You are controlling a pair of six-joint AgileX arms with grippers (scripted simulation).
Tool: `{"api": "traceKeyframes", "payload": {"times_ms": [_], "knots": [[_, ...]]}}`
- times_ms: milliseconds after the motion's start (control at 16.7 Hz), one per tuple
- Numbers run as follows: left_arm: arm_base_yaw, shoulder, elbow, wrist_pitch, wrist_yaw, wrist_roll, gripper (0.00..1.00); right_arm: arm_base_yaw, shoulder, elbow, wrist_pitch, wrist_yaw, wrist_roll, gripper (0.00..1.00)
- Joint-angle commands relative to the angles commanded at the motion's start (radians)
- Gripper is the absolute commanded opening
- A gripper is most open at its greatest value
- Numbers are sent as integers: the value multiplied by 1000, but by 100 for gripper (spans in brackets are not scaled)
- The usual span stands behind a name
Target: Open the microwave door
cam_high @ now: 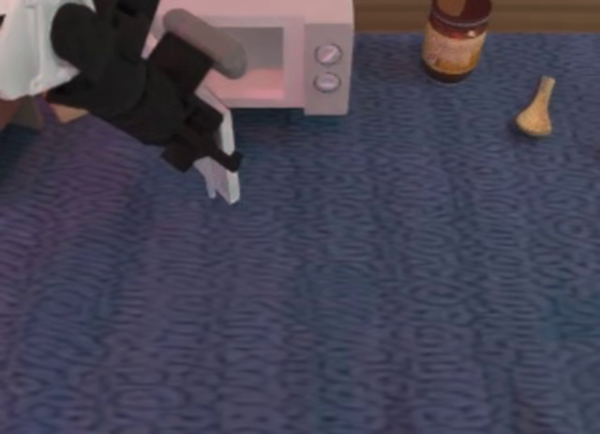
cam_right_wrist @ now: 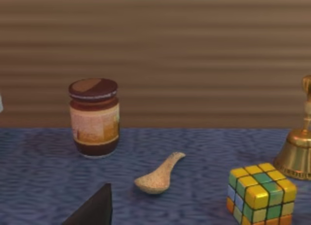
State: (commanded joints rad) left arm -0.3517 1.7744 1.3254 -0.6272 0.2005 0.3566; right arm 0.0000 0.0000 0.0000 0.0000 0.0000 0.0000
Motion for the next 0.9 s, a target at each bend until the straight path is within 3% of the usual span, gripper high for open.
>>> {"api": "traceKeyframes", "payload": {"times_ms": [600,900], "knots": [[-2,3,-4,-1,6,1,0,0,0,0,0,0,0,100],[33,-8,-14,-25,46,88,0,0,0,0,0,0,0,100]]}}
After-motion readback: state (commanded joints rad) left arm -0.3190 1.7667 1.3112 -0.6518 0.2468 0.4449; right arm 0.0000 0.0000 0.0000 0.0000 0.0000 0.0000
